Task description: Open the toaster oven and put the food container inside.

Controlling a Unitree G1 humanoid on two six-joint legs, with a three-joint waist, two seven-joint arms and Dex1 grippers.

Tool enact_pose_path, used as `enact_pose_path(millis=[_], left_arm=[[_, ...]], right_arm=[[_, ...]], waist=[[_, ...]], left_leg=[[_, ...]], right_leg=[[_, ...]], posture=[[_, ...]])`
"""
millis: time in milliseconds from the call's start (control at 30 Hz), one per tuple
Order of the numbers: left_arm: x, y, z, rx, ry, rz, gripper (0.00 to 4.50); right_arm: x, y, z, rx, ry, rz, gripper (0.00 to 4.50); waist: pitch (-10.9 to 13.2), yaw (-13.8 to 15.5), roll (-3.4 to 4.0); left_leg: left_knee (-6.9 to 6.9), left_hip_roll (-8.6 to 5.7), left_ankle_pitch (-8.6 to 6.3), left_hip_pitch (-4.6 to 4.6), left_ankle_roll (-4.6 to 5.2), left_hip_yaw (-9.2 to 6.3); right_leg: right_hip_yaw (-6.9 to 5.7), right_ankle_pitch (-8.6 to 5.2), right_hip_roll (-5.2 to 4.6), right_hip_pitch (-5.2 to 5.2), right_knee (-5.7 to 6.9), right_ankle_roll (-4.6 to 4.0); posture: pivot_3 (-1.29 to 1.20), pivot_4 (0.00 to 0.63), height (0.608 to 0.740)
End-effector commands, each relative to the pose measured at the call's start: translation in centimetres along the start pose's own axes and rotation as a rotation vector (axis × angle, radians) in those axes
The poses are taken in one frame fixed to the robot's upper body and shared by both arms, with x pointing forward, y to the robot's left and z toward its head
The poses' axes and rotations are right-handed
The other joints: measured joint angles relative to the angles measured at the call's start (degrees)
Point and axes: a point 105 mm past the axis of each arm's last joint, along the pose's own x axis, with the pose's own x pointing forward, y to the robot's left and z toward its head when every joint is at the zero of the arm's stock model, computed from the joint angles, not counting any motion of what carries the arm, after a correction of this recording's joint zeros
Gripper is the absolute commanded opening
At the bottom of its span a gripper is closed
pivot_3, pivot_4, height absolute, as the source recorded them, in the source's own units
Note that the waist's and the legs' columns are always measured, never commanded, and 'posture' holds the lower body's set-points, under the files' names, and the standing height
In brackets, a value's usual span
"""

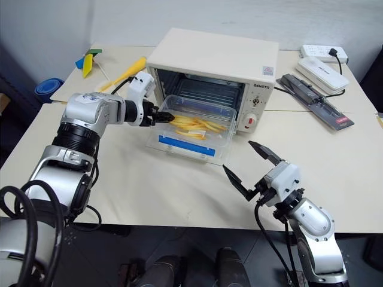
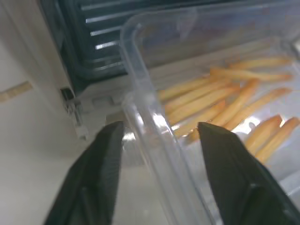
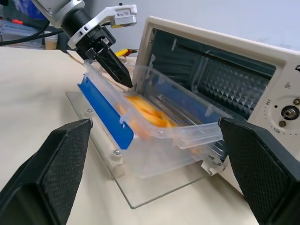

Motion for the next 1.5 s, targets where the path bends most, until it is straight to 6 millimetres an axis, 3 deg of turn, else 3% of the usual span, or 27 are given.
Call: enact_pose_path(millis=[33, 133, 200, 233, 333, 433, 500, 600, 633, 733, 867, 1100, 1400, 1500], left_arm=[[-2.5, -0.1, 3.1, 0.068, -0.196, -0.078, 3.63], [-4.8, 0.7, 2.4, 0.182, -0.243, -0.108, 3.63], [-6.6, 1.0, 1.3, 0.204, -0.256, -0.160, 3.65], [-8.0, 0.9, 0.4, 0.301, -0.280, -0.210, 3.65], [-10.6, -0.2, -3.9, 0.561, -0.238, -0.366, 2.76], [-10.8, -0.8, -6.9, 0.561, -0.176, -0.434, 1.85], [-9.6, -1.7, -9.0, 0.550, -0.166, -0.455, 1.25], [-7.5, -2.9, -9.9, 0.512, -0.209, -0.442, 0.28], [-6.6, -3.1, -9.6, 0.494, -0.241, -0.414, 0.02], [-4.2, -3.4, -8.1, 0.398, -0.343, -0.320, 0.02], [-2.4, -3.8, -7.0, 0.320, -0.419, -0.246, 0.02], [-0.7, -1.4, -4.4, 0.186, -0.562, -0.019, 0.02], [1.1, -0.6, -2.4, 0.214, -0.607, 0.073, 0.02], [1.1, -0.8, -2.3, 0.338, -0.583, 0.063, 0.02]], right_arm=[[0.1, 0.3, 1.6, 0.012, -0.032, 0.011, 4.50], [0.3, 1.1, 1.6, 0.056, 0.000, 0.077, 4.50], [0.5, 1.7, 1.4, 0.088, 0.040, 0.126, 4.12], [0.6, 2.4, 1.0, 0.116, 0.082, 0.170, 3.97], [0.8, 4.2, -0.3, 0.131, 0.177, 0.276, 2.98], [1.4, 4.4, -1.2, 0.121, 0.208, 0.274, 1.95], [1.9, 4.6, -2.3, 0.105, 0.245, 0.292, 1.27], [3.0, 4.1, -3.6, 0.066, 0.276, 0.292, 0.18], [3.5, 3.7, -4.0, 0.073, 0.283, 0.277, 0.00], [5.2, 2.1, -4.8, 0.039, 0.288, 0.226, 0.00], [7.5, 0.3, -4.7, -0.012, 0.252, 0.161, 0.00], [11.1, -2.2, -5.3, -0.039, 0.223, 0.010, 0.00], [14.0, -3.8, -5.7, -0.023, 0.199, -0.151, 0.00], [14.0, -4.3, -5.7, -0.038, 0.193, -0.153, 0.00]], waist=[[0.0, -0.1, 0.00], [0.0, -0.4, 0.01], [0.0, -0.5, 0.02], [0.0, -0.6, 0.02], [0.0, -0.8, 0.02], [0.0, 0.3, 0.01], [0.0, 1.1, -0.02], [-0.1, 1.8, -0.07], [-0.1, 1.8, -0.07], [-0.1, 1.5, -0.12], [-0.1, 0.5, -0.14], [-0.1, -0.3, -0.14], [-0.1, -0.4, -0.14], [-0.1, -0.6, -0.14]], left_leg=[[0.02, 0.01, 0.00, -0.01, 0.00, 0.00], [-0.01, 0.02, 0.00, 0.00, -0.01, 0.03], [-0.08, 0.00, 0.00, 0.09, -0.02, 0.00], [-0.06, 0.02, 0.01, 0.09, -0.03, -0.02], [-0.08, 0.02, 0.00, 0.15, -0.04, -0.08], [0.00, 0.01, -0.01, 0.12, -0.04, -0.12], [0.10, -0.06, -0.01, 0.07, 0.00, -0.22], [0.13, -0.19, -0.02, 0.10, 0.15, -0.24], [0.15, -0.24, -0.02, 0.07, 0.17, -0.27], [0.16, -0.27, -0.02, 0.01, 0.18, -0.27], [0.14, -0.24, 0.00, 0.02, 0.13, -0.21], [0.13, -0.20, 0.07, 0.06, 0.03, -0.21], [0.12, -0.26, 0.06, 0.05, 0.03, -0.21], [0.10, -0.26, 0.06, 0.05, 0.03, -0.21]], right_leg=[[-0.01, 0.00, 0.00, 0.00, 0.01, 0.00], [0.04, 0.00, 0.01, -0.05, 0.05, 0.00], [0.19, 0.00, 0.06, -0.09, 0.14, 0.00], [0.20, 0.00, 0.09, -0.10, 0.28, 0.00], [0.29, -0.01, 0.11, -0.11, 0.28, -0.02], [0.27, -0.01, 0.10, -0.02, -0.05, -0.04], [0.22, -0.01, 0.04, 0.02, -0.04, -0.04], [0.21, 0.02, -0.06, 0.11, -0.07, -0.03], [0.19, 0.02, -0.09, 0.10, -0.05, -0.03], [0.17, 0.03, -0.08, 0.02, -0.01, -0.01], [0.17, 0.03, -0.06, -0.08, 0.09, -0.01], [0.16, 0.03, -0.05, -0.13, 0.37, -0.01], [0.12, 0.03, -0.08, -0.14, 0.44, -0.01], [0.11, 0.03, -0.08, -0.15, 0.46, -0.01]], posture=[[0.00, 0.150, 0.740], [0.00, 0.150, 0.740], [0.00, 0.150, 0.740], [0.00, 0.150, 0.740], [0.00, 0.150, 0.740], [0.00, 0.150, 0.740], [0.00, 0.150, 0.740], [0.00, 0.150, 0.740], [0.00, 0.150, 0.740], [0.00, 0.150, 0.740], [0.00, 0.150, 0.740], [0.00, 0.150, 0.740], [0.00, 0.150, 0.740], [0.00, 0.150, 0.740]])
